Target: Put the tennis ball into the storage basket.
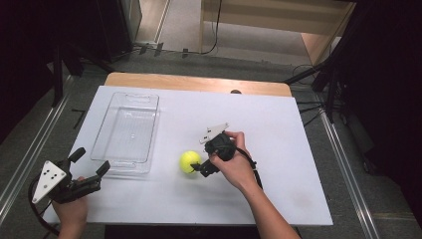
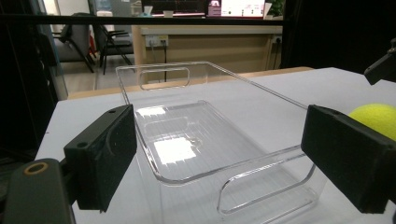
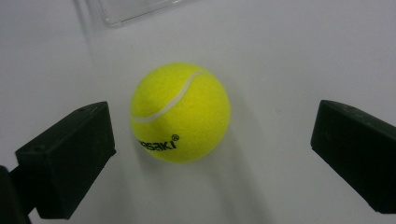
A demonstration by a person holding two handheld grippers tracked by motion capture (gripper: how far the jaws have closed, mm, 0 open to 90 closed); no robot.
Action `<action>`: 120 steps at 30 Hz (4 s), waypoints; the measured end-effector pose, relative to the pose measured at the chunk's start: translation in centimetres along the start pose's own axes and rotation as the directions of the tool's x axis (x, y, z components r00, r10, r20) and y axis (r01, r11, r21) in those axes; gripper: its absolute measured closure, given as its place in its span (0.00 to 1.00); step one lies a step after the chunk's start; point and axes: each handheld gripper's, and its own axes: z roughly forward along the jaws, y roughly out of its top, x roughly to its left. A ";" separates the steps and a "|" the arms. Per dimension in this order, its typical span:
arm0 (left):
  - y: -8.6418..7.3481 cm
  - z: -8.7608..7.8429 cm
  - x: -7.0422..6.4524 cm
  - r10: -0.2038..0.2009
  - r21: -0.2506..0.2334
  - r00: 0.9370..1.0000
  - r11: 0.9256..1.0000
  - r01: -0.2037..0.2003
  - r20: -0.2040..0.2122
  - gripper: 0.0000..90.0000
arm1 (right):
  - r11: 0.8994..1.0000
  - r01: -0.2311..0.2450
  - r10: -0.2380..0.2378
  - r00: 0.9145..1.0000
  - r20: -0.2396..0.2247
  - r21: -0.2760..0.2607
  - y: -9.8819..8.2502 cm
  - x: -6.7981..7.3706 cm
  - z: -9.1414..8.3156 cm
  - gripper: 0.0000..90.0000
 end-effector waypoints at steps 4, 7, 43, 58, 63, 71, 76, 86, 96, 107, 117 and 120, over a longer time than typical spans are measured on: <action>0.0 0.0 0.0 -0.001 0.000 1.000 1.000 0.001 -0.001 0.12 | 0.999 0.014 -0.014 1.000 -0.014 0.035 0.4 0.1 0.5 0.00; 0.0 0.0 0.0 0.001 0.000 1.000 1.000 -0.001 0.000 0.12 | 0.999 0.013 -0.012 1.000 -0.022 0.051 0.7 0.1 1.0 0.00; 0.0 0.0 0.0 -0.002 -0.003 1.000 1.000 0.002 0.004 0.12 | 0.971 0.038 -0.018 0.996 -0.087 0.237 1.9 0.7 5.2 0.07; 0.0 0.0 0.0 -0.003 -0.003 1.000 1.000 0.003 0.003 0.12 | 0.968 0.045 -0.018 0.994 -0.112 0.249 1.9 0.6 5.1 0.26; 0.0 0.0 0.0 0.000 -0.001 1.000 1.000 0.000 0.004 0.12 | 0.968 0.049 -0.022 0.994 -0.112 0.245 2.2 0.7 4.8 0.26; 0.0 0.0 0.0 0.000 0.000 1.000 1.000 0.000 0.002 0.12 | 0.975 0.051 -0.027 0.993 -0.114 0.218 3.1 0.7 4.1 0.26; 0.0 0.1 0.0 0.001 0.002 1.000 1.000 -0.001 0.001 0.12 | 0.976 0.056 -0.031 0.993 -0.118 0.211 3.6 0.6 3.8 0.26; 0.0 0.0 0.0 0.001 0.001 1.000 1.000 -0.001 0.003 0.12 | 0.978 0.074 -0.049 0.990 -0.130 0.194 4.8 0.5 3.3 0.26; 0.0 0.0 0.0 -0.001 0.000 1.000 1.000 0.001 0.004 0.12 | 0.979 0.093 -0.068 0.988 -0.135 0.183 5.8 0.3 3.0 0.26; 0.0 0.0 0.0 -0.001 0.000 1.000 1.000 0.001 0.004 0.12 | 0.980 0.093 -0.069 0.988 -0.138 0.175 7.0 0.3 2.7 0.26; 0.0 0.0 0.0 0.000 0.001 1.000 1.000 0.000 0.004 0.12 | 0.978 0.107 -0.085 0.988 -0.126 0.178 8.2 0.2 2.3 0.26; 0.0 0.1 0.0 0.000 0.001 1.000 1.000 0.000 0.004 0.12 | 0.978 0.112 -0.090 0.987 -0.130 0.175 8.5 0.2 2.2 0.26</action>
